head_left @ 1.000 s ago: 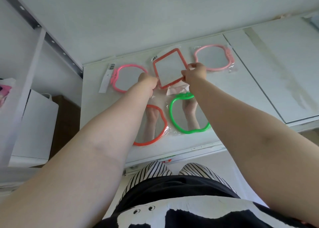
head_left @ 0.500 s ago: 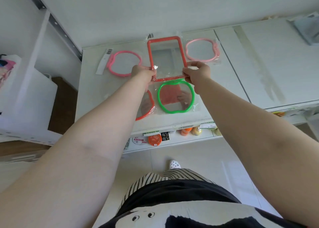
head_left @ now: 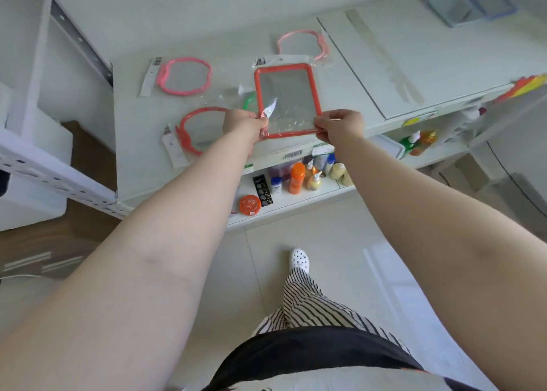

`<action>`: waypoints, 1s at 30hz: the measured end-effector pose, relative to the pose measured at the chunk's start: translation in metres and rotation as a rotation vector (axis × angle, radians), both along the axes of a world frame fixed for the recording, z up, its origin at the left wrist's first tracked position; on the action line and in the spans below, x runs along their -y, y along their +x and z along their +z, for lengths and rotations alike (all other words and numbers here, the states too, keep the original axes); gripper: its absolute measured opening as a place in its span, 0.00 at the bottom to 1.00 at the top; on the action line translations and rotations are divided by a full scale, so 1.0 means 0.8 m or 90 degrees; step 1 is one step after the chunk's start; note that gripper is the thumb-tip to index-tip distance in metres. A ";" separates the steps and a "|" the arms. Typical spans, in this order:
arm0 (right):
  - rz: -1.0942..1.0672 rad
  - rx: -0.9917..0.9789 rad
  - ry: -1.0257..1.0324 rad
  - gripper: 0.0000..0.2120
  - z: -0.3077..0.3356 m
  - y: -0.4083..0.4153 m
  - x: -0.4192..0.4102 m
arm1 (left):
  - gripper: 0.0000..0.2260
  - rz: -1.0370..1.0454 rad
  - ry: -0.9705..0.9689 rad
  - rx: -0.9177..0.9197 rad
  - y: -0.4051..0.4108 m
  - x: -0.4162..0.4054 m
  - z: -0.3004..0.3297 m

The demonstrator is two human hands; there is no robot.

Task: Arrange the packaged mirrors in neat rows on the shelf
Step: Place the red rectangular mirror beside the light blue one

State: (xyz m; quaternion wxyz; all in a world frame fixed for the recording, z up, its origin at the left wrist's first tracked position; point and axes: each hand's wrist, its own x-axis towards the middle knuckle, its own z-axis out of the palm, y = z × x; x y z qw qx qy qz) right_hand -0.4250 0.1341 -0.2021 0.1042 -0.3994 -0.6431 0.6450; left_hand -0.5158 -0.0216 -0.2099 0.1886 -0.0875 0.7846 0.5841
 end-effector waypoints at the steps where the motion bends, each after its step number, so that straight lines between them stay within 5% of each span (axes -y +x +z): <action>1: -0.008 0.002 0.003 0.09 0.002 0.011 -0.004 | 0.09 -0.006 0.003 0.002 0.009 -0.004 0.002; 8: -0.057 0.016 0.012 0.06 0.020 0.079 -0.063 | 0.02 -0.064 0.009 0.027 0.060 -0.068 0.016; 11: -0.080 0.011 0.004 0.05 0.021 0.105 -0.106 | 0.09 -0.083 0.028 0.026 0.084 -0.118 0.026; 30: -0.146 0.062 -0.007 0.02 0.002 0.261 -0.482 | 0.04 -0.156 0.078 0.049 0.237 -0.500 0.008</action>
